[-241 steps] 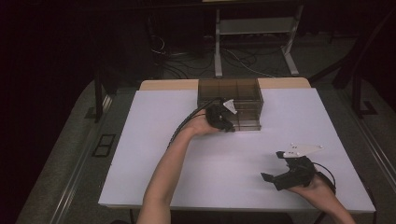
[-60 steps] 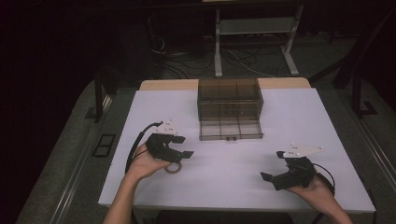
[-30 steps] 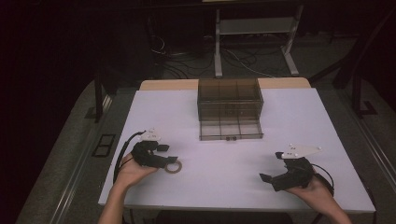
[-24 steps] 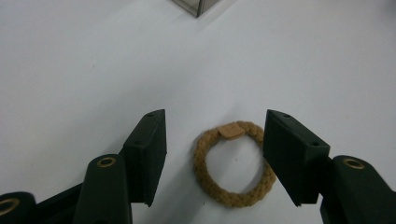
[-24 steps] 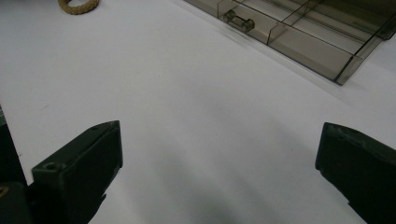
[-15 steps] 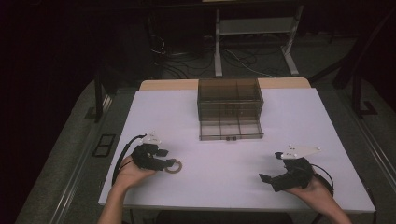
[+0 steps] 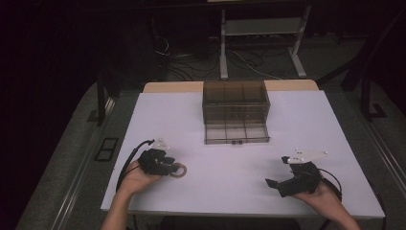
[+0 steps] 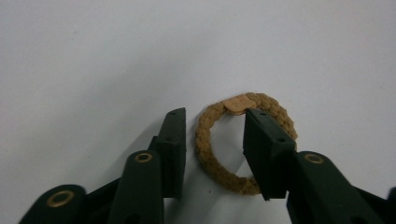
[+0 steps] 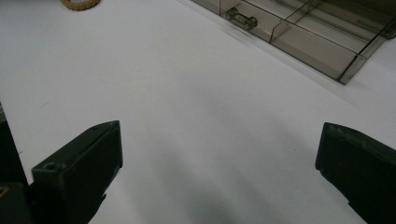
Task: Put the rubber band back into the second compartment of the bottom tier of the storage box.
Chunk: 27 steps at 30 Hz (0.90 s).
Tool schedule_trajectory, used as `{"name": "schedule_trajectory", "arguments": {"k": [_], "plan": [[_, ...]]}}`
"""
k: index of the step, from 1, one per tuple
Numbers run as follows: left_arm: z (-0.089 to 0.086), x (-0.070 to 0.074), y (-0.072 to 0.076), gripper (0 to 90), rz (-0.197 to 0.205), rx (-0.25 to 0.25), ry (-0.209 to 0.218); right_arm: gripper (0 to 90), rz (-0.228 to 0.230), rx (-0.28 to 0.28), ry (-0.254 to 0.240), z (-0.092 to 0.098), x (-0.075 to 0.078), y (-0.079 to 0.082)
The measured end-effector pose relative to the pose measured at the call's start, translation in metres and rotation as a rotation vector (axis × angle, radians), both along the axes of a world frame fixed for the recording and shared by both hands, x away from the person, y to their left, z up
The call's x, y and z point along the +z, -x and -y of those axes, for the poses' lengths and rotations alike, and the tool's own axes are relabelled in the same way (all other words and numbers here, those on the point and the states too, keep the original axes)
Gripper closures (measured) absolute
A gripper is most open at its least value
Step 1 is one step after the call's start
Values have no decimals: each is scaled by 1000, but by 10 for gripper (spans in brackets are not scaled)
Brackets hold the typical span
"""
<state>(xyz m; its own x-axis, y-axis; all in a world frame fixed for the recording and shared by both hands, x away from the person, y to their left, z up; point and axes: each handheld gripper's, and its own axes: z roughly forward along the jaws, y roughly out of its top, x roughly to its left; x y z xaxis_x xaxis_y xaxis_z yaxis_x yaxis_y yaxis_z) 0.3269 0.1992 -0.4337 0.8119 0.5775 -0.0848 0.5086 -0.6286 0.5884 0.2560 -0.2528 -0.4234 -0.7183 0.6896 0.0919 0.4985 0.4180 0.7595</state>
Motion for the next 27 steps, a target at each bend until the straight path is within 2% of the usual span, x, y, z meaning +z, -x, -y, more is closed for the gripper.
{"name": "schedule_trajectory", "arguments": {"k": [11,19,24,27], "plan": [[2,0,0,813,29,19,-39,1,-2,1,1,-1,0,0],[4,1,1,837,36,12,-55,1,-1,0,2,-1,1,0],[3,2,2,838,29,26,-43,1,-1,0,3,-1,0,1],[3,5,3,837,45,20,-36,1,-1,-1,2,-1,0,0]]}}
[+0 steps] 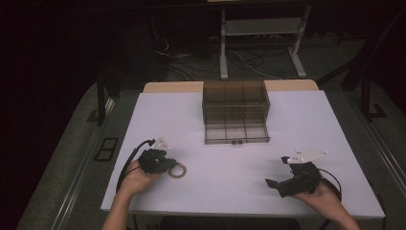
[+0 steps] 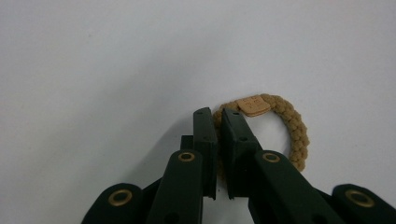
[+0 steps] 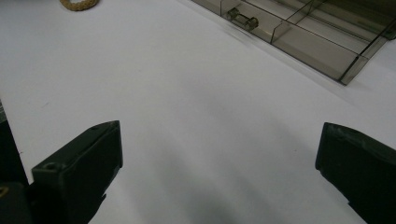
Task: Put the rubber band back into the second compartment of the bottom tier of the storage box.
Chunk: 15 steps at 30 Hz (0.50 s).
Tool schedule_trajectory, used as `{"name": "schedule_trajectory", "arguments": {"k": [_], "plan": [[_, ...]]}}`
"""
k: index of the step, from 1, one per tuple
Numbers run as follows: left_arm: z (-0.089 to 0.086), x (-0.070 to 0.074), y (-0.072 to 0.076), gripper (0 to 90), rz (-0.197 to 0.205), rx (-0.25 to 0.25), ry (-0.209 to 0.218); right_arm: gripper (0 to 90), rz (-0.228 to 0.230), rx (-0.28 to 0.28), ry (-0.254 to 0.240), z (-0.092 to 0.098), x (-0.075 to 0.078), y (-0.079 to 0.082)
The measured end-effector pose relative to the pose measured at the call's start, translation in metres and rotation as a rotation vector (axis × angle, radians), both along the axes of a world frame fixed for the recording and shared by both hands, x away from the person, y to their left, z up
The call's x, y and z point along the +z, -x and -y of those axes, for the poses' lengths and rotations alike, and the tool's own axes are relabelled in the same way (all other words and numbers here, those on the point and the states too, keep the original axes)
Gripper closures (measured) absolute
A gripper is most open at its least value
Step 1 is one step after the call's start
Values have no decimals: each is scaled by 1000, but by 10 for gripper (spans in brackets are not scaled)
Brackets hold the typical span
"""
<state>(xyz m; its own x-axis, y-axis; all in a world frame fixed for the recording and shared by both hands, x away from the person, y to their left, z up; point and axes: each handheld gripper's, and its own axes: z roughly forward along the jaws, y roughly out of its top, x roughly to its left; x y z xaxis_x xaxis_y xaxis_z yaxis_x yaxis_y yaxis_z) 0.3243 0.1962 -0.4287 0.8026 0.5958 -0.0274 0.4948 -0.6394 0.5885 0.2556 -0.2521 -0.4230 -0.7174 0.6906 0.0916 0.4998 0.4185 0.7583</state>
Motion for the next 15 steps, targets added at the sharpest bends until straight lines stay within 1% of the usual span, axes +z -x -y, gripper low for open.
{"name": "schedule_trajectory", "arguments": {"k": [5,6,7,8,12,15], "plan": [[1,6,4,837,23,7,31,1,0,-4,-2,1,0,0],[0,8,4,836,28,2,29,1,0,-5,-4,2,1,0],[0,9,4,836,35,-2,29,1,1,-6,-5,2,1,0],[0,10,5,836,43,1,40,1,1,-6,-4,2,1,0],[0,17,6,836,75,8,58,1,0,-6,-3,1,1,0],[0,20,6,836,89,9,73,1,2,-7,-1,2,1,1]]}}
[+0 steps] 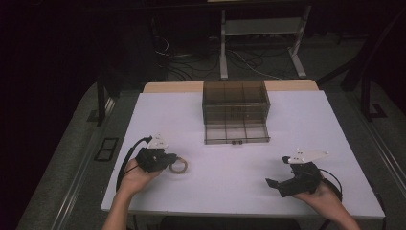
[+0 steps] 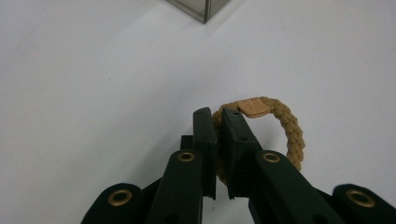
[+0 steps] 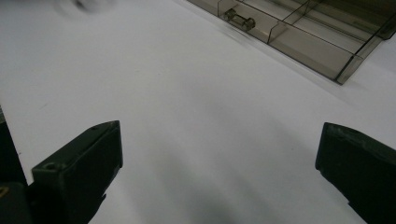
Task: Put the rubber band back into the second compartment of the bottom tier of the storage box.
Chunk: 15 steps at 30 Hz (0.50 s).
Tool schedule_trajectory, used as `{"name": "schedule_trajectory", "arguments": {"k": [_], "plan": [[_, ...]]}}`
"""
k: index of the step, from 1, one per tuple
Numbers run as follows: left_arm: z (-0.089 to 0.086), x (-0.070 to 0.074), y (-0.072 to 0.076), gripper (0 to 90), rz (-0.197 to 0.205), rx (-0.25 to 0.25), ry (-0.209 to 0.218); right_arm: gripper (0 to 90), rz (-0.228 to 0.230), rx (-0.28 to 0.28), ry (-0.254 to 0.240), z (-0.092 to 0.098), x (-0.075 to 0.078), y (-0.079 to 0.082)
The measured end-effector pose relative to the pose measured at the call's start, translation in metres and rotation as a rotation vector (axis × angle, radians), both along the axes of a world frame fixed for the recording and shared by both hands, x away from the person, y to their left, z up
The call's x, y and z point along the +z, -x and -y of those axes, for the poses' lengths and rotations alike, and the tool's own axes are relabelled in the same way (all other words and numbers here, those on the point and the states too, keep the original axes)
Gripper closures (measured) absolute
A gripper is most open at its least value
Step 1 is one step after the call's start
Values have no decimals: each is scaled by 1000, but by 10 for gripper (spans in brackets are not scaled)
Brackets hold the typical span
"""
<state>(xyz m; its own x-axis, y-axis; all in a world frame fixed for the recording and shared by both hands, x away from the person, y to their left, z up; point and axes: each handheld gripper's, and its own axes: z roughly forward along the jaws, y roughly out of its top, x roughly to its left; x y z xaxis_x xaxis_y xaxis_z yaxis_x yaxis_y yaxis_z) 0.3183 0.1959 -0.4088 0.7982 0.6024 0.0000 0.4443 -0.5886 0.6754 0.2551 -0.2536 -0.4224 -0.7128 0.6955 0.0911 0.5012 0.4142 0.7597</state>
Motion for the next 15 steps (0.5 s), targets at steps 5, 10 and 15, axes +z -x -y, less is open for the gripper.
{"name": "schedule_trajectory", "arguments": {"k": [5,10,15], "plan": [[0,4,-1,836,12,4,21,1,0,-2,-1,0,0,0],[0,7,-4,835,16,-3,22,1,0,-1,-1,0,0,0],[3,15,-6,836,35,-12,25,1,-1,-2,-2,0,0,0]]}}
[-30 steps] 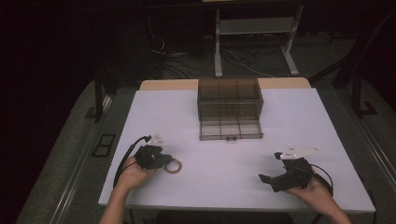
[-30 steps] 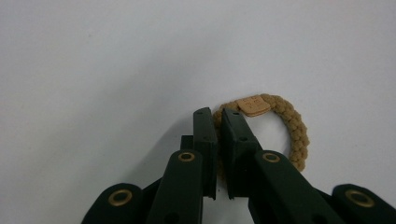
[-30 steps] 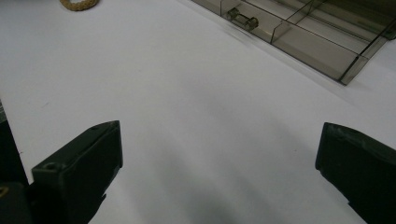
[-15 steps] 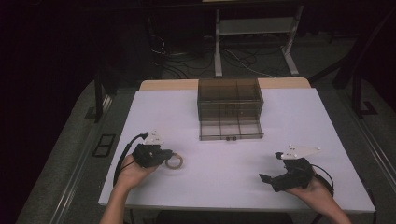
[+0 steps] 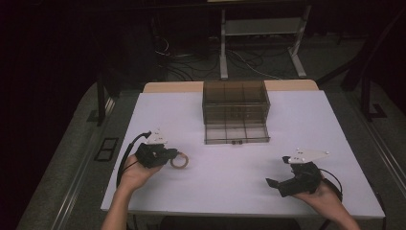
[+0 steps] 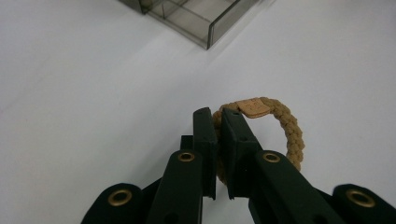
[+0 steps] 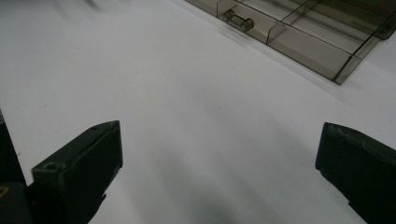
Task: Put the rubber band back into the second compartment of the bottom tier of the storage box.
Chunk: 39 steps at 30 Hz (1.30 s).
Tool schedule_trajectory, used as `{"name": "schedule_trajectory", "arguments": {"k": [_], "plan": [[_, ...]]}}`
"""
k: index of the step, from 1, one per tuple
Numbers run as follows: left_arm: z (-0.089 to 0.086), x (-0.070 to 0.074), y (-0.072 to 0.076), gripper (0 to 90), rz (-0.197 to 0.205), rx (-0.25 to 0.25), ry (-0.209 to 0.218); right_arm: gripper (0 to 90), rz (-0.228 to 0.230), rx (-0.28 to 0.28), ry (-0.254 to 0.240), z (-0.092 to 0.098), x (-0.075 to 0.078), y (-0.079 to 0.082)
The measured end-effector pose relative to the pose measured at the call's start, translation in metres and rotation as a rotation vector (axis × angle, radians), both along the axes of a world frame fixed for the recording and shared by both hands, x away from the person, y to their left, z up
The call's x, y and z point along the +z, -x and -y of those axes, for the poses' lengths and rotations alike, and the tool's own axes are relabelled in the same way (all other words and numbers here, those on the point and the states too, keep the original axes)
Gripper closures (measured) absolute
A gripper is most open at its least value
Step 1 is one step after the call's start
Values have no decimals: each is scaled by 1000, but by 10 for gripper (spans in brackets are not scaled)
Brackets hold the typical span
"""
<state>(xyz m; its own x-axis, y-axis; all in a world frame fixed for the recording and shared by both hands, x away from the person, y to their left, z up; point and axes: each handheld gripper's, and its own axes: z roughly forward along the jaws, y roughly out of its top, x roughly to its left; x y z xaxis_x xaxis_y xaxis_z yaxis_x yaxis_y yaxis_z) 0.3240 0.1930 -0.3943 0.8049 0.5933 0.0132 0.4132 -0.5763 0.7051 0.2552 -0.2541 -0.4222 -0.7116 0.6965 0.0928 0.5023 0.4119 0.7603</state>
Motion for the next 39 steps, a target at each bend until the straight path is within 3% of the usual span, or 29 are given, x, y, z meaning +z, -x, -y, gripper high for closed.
{"name": "schedule_trajectory", "arguments": {"k": [7,31,39], "plan": [[8,10,-4,836,13,-25,2,1,2,0,2,1,0,0],[38,19,-20,836,14,-84,-21,1,1,2,1,1,0,0],[51,29,-26,836,25,-108,-25,1,3,2,1,1,0,0]]}}
